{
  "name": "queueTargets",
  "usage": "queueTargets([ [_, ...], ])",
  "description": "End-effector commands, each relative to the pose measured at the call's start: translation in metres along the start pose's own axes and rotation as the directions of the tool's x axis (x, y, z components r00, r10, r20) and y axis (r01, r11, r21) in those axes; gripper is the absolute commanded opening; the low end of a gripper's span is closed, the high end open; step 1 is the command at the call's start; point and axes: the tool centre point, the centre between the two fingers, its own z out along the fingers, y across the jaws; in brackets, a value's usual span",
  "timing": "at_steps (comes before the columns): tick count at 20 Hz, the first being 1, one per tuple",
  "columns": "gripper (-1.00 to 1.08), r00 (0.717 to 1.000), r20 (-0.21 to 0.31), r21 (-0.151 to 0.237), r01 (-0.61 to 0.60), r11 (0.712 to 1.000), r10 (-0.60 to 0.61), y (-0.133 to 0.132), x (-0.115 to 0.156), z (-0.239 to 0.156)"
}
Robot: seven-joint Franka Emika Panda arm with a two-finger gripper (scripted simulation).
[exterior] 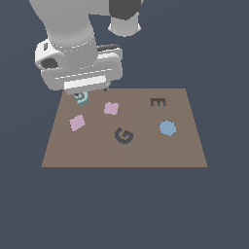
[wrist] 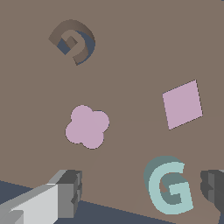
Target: Insert a designated object into the corresponding slot on a board.
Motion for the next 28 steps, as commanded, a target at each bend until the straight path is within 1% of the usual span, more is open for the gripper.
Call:
queueTargets([
  [1,1.0,0.999,0.002,0.001,0.046,0.999,-0.046,0.009,-0.011,0.011],
  [7,1.0,0.992,0.007,0.002,0.126,0.992,-0.126,0.027,-0.029,0.032],
  [14,1.0,0.984,0.011,0.003,0.179,0.984,-0.179,0.041,-0.039,0.046],
  [22,1.0,0.982,0.012,0.003,0.187,0.982,-0.187,0.044,-0.041,0.05],
  [28,1.0,0.982,0.012,0.003,0.19,0.982,-0.19,0.044,-0.041,0.064],
])
